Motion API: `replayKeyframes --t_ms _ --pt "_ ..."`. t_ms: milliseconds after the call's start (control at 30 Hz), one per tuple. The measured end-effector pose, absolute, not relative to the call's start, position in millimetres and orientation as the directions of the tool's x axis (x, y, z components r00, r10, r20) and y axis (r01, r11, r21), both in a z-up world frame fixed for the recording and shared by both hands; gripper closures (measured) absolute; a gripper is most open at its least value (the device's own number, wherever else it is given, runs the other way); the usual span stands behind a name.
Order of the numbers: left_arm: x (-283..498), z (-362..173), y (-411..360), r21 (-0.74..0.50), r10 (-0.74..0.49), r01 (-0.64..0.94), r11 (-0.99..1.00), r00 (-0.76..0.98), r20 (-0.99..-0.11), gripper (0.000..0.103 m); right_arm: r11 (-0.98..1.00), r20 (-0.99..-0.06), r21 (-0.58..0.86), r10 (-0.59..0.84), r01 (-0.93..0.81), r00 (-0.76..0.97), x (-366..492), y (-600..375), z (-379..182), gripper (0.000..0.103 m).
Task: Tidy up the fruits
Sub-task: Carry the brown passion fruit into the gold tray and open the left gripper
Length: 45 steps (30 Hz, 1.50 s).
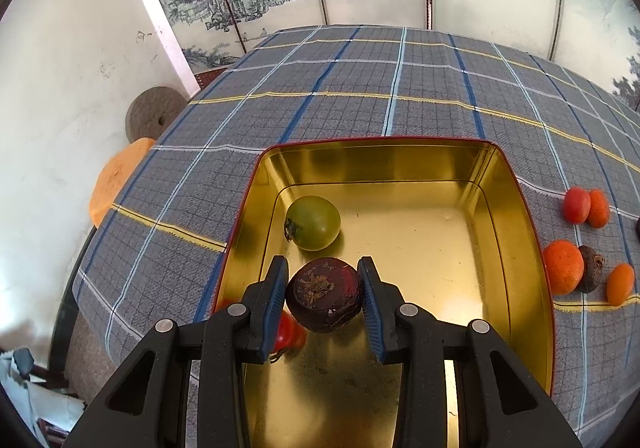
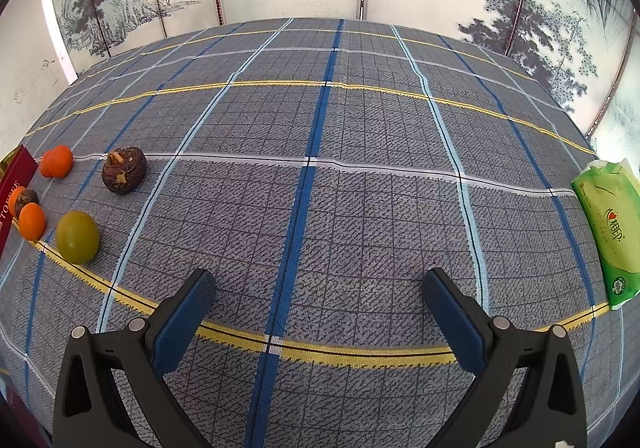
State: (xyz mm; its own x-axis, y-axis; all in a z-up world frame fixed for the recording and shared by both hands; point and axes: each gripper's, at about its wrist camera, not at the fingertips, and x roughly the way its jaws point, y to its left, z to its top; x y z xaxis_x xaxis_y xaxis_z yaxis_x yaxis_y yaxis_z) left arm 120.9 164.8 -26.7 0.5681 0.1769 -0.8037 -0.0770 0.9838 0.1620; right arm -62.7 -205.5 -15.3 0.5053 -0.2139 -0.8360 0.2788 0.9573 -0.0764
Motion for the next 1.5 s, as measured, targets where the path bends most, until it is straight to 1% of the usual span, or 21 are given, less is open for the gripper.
replayKeyframes --t_ms 767,1133,1233,1367,1500 --pt "128.5 -30.6 165.1 0.189 0.204 -0.084 0.978 0.547 -0.812 0.066 0.957 -0.836 -0.077 -0.215 0.280 0.505 -62.6 -205.3 -15.3 0.000" --pt "125.0 -26.0 166.9 0.188 0.212 -0.101 0.977 0.552 -0.806 0.065 0.957 -0.836 -0.077 -0.216 0.281 0.504 -62.5 -205.2 -15.4 0.000" --pt "116.0 -19.8 166.0 0.186 0.217 -0.113 0.976 0.570 -0.793 0.065 0.957 -0.836 -0.078 -0.216 0.281 0.504 -62.4 -205.2 -15.5 0.000" --pt "101.1 -13.5 164.5 0.170 0.207 -0.118 0.978 0.586 -0.783 0.063 0.957 -0.836 -0.078 -0.216 0.281 0.504 -62.3 -205.3 -15.6 0.000" --pt "82.3 -7.0 160.6 0.154 0.198 -0.125 0.980 0.602 -0.774 0.058 0.956 -0.836 -0.078 -0.217 0.282 0.504 -62.4 -206.0 -15.7 0.000"
